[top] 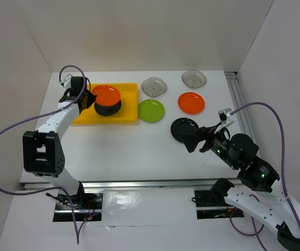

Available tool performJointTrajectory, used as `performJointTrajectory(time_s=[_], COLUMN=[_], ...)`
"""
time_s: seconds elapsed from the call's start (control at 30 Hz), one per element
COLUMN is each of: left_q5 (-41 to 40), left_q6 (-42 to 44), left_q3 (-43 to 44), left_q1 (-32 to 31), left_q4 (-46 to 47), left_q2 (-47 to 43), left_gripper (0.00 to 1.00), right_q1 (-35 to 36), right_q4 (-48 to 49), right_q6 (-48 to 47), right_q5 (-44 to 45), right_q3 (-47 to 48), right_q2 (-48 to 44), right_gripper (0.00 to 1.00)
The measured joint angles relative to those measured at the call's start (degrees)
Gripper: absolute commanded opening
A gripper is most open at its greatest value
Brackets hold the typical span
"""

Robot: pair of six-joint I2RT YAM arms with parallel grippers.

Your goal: Place the plates into the plastic bin on the countertop

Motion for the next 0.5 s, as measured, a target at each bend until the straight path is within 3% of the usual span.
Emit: performJointTrajectory(time_s=[0.23,0.3,0.33,0.4,0.5], left_q5=[5.11,6.29,6.88,8.52,10.51], left_q6=[2.75,3.45,4.33,5.11,5.95], left_q3=[0.55,1.22,1.55,2.64,4.02], left_q1=[4.11,4.61,4.74,4.81,4.81], left_q4=[1.44,1.44,1.60,1.79,3.08], left_q2=[9.84,11.26,11.67,12.07,12.00], left_gripper=[0.01,0.15,0.34,0.51,0.67], right_q1=[0.00,0.00,0.00,0.00,0.00], right_q4=[0.92,0.90,0.92,0.90,0.92], right_q6=[0.00,-0.02,-0.02,-0.04,-0.04], right_q5=[-0.57,-0.98,-1.11,-1.36,-1.55], right_q3=[0.00,0.00,0.00,0.00,0.02], right_q2=[0.83,1.33,1.57,2.01,2.45], right_gripper=[1.00,1.00,1.00,1.00,1.00])
